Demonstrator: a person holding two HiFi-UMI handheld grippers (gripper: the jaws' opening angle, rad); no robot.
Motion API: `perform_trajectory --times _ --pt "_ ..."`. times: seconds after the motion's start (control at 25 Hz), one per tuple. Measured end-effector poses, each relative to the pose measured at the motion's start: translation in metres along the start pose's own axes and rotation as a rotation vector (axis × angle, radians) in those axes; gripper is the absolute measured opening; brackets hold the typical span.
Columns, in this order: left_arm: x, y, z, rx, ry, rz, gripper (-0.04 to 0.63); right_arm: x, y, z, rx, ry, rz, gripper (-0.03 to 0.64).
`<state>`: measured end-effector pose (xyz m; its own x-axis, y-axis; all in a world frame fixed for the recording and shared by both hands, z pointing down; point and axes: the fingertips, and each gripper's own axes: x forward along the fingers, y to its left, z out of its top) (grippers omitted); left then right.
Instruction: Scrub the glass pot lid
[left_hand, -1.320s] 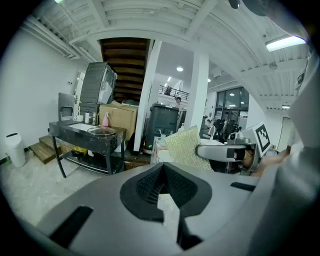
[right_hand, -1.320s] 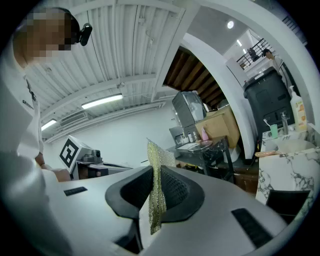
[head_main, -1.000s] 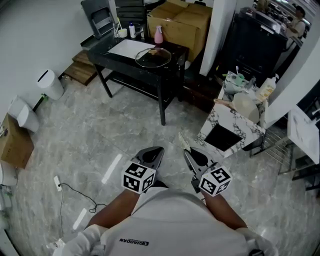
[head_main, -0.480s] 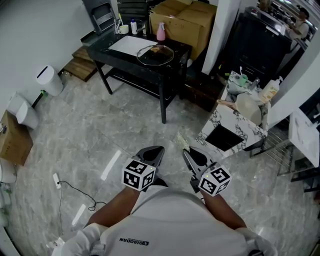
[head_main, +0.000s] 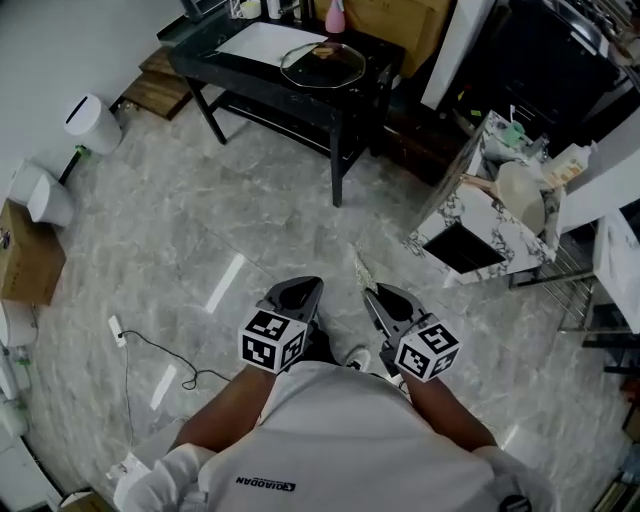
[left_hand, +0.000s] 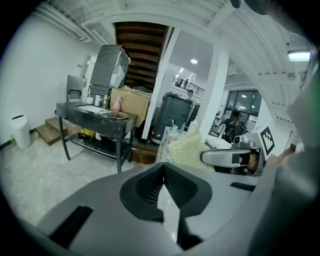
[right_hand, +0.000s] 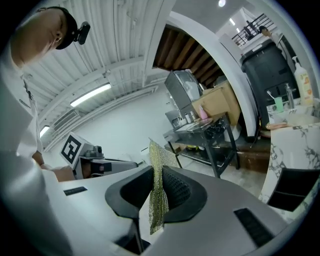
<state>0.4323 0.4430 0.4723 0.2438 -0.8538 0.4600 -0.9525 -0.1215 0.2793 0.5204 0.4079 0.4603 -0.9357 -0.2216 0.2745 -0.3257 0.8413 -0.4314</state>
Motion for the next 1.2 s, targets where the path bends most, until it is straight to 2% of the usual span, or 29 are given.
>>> perform_trajectory --times 0.32,0.52,0.68,1.0,1.2 --pt "0.013 0.082 0.02 -0.045 0.001 0.034 0.015 0.075 -0.022 0.024 0.009 0.022 -0.015 0.066" --pt "0.027 0.134 0.037 -0.061 0.04 0.013 0.015 0.127 -0.032 0.053 -0.011 0.027 -0.036 0.064" --pt "0.03 0.172 0.058 -0.056 0.024 0.009 0.015 0.168 -0.029 0.077 -0.044 0.03 -0.03 0.065" --pt "0.038 0.214 0.091 -0.001 -0.002 -0.033 0.015 0.218 -0.028 0.114 -0.077 0.005 -0.06 0.064" --pt "0.042 0.232 0.095 -0.022 -0.007 -0.026 0.015 0.237 -0.036 0.125 -0.071 -0.005 -0.066 0.064"
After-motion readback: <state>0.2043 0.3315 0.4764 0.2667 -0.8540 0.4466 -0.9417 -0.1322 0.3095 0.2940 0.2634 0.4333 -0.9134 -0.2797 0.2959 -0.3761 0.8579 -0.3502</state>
